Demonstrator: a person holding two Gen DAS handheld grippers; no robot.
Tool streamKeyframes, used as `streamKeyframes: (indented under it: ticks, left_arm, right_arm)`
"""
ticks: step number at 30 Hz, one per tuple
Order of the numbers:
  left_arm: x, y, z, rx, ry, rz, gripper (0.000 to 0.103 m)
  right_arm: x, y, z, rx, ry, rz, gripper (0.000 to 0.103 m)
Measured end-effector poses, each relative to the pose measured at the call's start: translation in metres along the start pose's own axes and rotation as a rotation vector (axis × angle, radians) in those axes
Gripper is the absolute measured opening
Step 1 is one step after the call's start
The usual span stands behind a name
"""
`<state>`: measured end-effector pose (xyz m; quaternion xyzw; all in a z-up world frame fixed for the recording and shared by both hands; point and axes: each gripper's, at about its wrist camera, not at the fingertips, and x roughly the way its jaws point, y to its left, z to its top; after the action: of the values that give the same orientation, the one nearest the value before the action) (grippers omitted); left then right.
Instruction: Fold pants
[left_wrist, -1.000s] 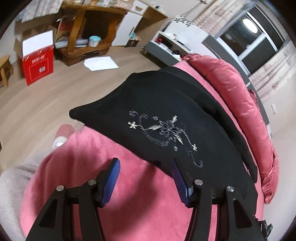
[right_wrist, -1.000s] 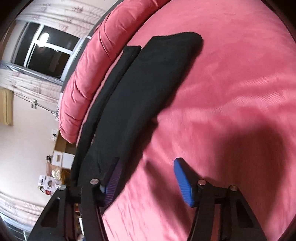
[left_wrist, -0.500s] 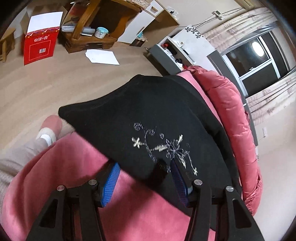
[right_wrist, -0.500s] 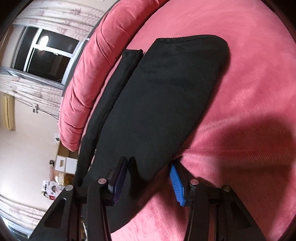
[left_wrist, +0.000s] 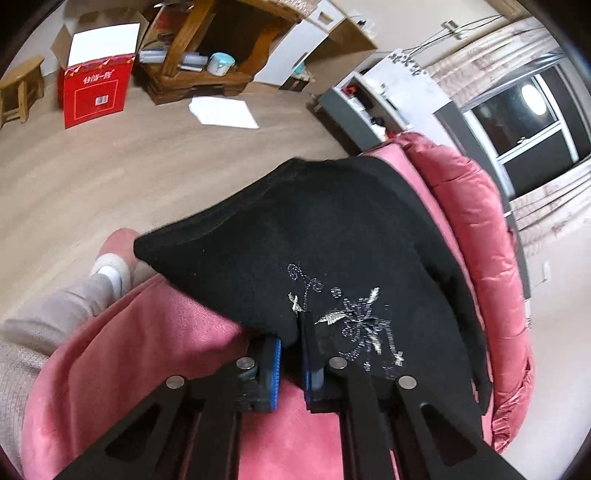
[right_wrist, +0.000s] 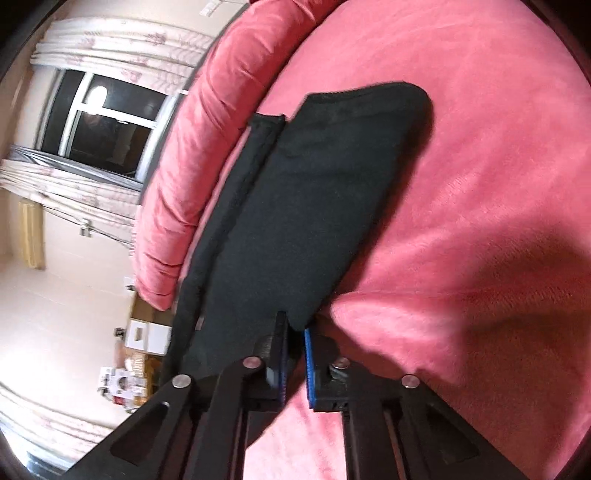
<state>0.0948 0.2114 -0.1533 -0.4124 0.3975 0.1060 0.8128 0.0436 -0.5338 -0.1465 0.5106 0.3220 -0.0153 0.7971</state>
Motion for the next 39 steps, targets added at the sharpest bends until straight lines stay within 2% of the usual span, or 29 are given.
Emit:
streamKeyframes:
  ticks: [5,7,8,9,11,14,15,16,17,19,21,24,28,32,35,39]
  left_arm:
    - [-0.002,-0.004,-0.002,0.072,-0.005,0.01,0.008]
    - [0.002,-0.001,-0.004,0.073,0.004,0.016,0.01]
    - [0.005,0.0,-0.004,0.072,0.01,0.024,0.014]
    - [0.008,0.002,-0.004,0.068,0.016,0.029,0.022]
    - [0.012,0.004,-0.004,0.059,0.016,0.011,0.026]
    - [0.017,0.001,-0.002,0.046,0.01,0.023,0.026]
    - [0.017,0.0,-0.002,0.043,0.01,0.031,0.025]
    - [0.018,-0.002,-0.002,0.049,0.008,0.046,0.02]
    - [0.019,-0.005,-0.002,0.066,0.011,0.067,0.017]
    - [0.018,-0.011,-0.003,0.119,0.014,0.088,0.009]
    - [0.012,-0.016,-0.003,0.157,0.012,0.093,0.007]
    - [-0.003,-0.023,-0.004,0.19,0.002,0.063,0.007]
    - [-0.028,-0.03,-0.007,0.238,-0.006,0.022,0.006]
    - [-0.052,-0.036,-0.016,0.297,-0.008,0.001,0.006]
    - [-0.069,-0.037,-0.03,0.347,0.023,-0.013,0.006]
    - [-0.087,-0.032,-0.055,0.424,0.08,-0.009,0.006]
  right_arm:
    - [0.006,0.0,0.004,0.048,0.032,0.021,0.016]
    - [0.007,-0.006,0.004,0.089,0.023,0.057,0.047]
    - [0.007,-0.008,0.004,0.107,0.011,0.077,0.05]
    - [0.007,-0.009,0.005,0.116,-0.001,0.094,0.051]
    - [0.015,-0.008,0.007,0.109,0.008,0.067,0.052]
    - [0.018,-0.002,0.007,0.077,0.011,0.043,0.051]
    - [0.016,0.002,0.006,0.054,0.007,0.035,0.045]
    - [0.015,0.004,0.004,0.017,0.009,0.001,0.029]
    - [0.014,0.003,0.003,-0.006,0.015,-0.042,0.017]
    - [0.009,-0.005,0.003,0.008,0.024,-0.001,0.007]
    - [0.0,-0.005,0.005,0.003,0.001,0.019,0.007]
    - [-0.014,0.008,0.004,-0.034,-0.021,0.06,0.006]
    - [-0.036,0.029,0.004,-0.098,-0.053,0.074,0.006]
    - [-0.062,0.032,0.005,-0.103,-0.09,0.08,0.006]
    - [-0.087,0.022,0.003,-0.078,-0.111,0.08,0.006]
    - [-0.117,0.009,-0.001,-0.089,-0.123,0.034,0.006]
